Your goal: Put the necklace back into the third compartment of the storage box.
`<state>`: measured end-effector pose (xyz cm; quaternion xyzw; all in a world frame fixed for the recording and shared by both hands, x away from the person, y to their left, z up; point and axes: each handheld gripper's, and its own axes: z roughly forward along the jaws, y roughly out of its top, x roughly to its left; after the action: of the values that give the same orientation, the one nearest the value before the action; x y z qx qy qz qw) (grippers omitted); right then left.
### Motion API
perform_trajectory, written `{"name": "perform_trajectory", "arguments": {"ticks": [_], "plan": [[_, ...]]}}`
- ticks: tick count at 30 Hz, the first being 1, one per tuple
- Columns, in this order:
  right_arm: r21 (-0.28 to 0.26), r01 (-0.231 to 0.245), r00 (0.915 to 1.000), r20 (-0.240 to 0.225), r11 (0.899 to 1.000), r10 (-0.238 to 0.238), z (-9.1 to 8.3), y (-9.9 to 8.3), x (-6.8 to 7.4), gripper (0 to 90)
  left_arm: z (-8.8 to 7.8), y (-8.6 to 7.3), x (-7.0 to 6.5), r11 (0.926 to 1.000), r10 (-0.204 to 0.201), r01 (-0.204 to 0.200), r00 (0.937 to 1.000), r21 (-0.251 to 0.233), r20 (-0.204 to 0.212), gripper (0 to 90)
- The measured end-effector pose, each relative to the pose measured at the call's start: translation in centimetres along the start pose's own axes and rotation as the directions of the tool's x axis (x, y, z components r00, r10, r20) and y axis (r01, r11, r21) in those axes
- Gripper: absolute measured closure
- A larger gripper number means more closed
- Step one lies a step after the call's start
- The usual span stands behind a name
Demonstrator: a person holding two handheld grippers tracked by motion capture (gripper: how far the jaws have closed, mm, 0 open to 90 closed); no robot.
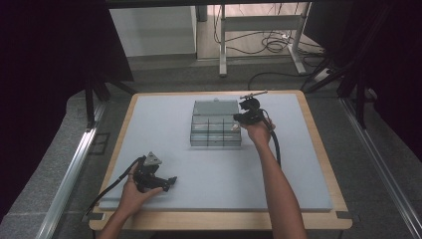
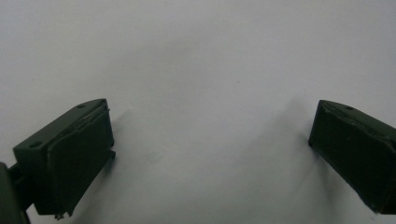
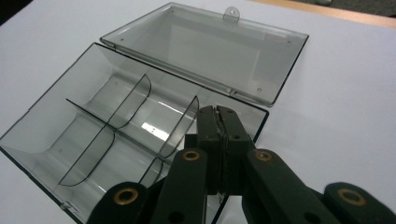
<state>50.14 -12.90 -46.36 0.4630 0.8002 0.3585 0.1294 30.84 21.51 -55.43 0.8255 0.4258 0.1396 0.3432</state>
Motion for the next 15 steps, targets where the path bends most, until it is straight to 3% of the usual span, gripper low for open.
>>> {"name": "perform_trajectory", "arguments": {"ticks": [6, 7, 8, 9, 15], "plan": [[0.034, -0.012, 0.9999, 0.003, 0.999, 0.012, 0.4, -0.4, -0.3, 85.9, 0.0, 0.0, 0.0, 1.0, 0.001, -0.001, 1.0, 0.0, 0.0, 0.0], [0.037, -0.013, 0.9999, -0.01, 0.999, 0.013, 0.5, -0.5, -0.4, 80.4, 0.0, 0.0, 0.0, 1.0, 0.0, 0.0, 1.0, 0.0, -0.001, 0.0], [0.037, -0.013, 0.9999, -0.01, 0.999, 0.013, 0.5, -0.5, -0.4, 80.4, 0.0, 0.0, 0.0, 1.0, 0.001, -0.001, 1.0, 0.0, 0.0, 0.0], [0.058, -0.017, 0.9997, -0.018, 0.998, 0.018, 0.6, -0.5, -0.3, 62.1, 0.0, 0.0, 0.0, 1.0, 0.0, 0.0, 1.0, 0.0, 0.0, 0.0], [0.032, -0.034, 0.9994, -0.007, 0.999, 0.034, -0.4, -0.6, -0.4, 50.0, 0.0, 0.0, 0.0, 1.0, 0.0, 0.0, 1.0, 0.0, 0.0, 0.0]]}}
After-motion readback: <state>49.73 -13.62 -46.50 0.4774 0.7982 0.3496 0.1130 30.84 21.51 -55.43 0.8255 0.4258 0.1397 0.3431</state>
